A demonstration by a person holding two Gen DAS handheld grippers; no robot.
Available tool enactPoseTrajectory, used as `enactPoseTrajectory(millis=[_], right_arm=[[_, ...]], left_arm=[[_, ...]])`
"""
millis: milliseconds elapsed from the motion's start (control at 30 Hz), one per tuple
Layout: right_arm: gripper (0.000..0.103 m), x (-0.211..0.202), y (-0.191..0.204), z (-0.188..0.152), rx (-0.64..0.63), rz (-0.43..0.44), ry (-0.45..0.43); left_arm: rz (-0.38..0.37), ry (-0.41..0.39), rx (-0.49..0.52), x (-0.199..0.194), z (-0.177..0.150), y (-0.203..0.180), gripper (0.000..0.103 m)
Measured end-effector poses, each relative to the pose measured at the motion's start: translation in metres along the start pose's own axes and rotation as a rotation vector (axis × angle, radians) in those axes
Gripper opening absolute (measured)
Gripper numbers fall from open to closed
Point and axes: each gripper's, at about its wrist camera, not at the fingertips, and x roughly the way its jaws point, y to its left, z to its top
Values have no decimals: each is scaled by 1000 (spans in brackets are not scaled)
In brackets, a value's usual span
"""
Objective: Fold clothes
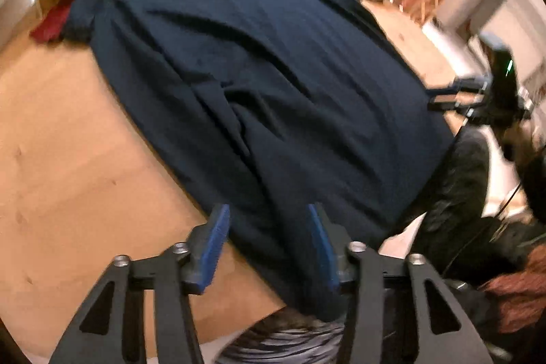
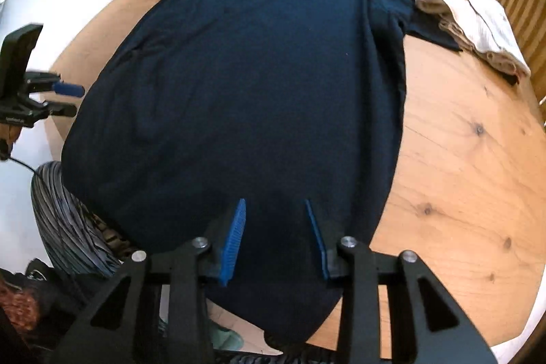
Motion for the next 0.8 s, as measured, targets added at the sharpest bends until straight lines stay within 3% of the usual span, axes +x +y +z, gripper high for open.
enactPoseTrajectory(millis=[33,67,100,200,400,700,800], right_arm=[[32,-2,3,0,-7,0,-5],[25,-4,5,-1,-13,0,-10],[24,-5,5,0,-16,-2,-16],[23,-7,6,2,-16,1,-19],[18,2,7,15,-33,-2,-5],[17,26,4,15,-53,-29,80],[16,25,0,16,-62,-45,96]], left_arm=[[12,5,21,0,1,-1,29],[24,10,43,-1,2,-2,17],[37,16,64,-1,3,-3,17],[76,37,92,-2,3,0,16],[57,36,92,-2,14,4,16],[56,126,80,12,12,23,18],[47,148,64,14,9,32,13]])
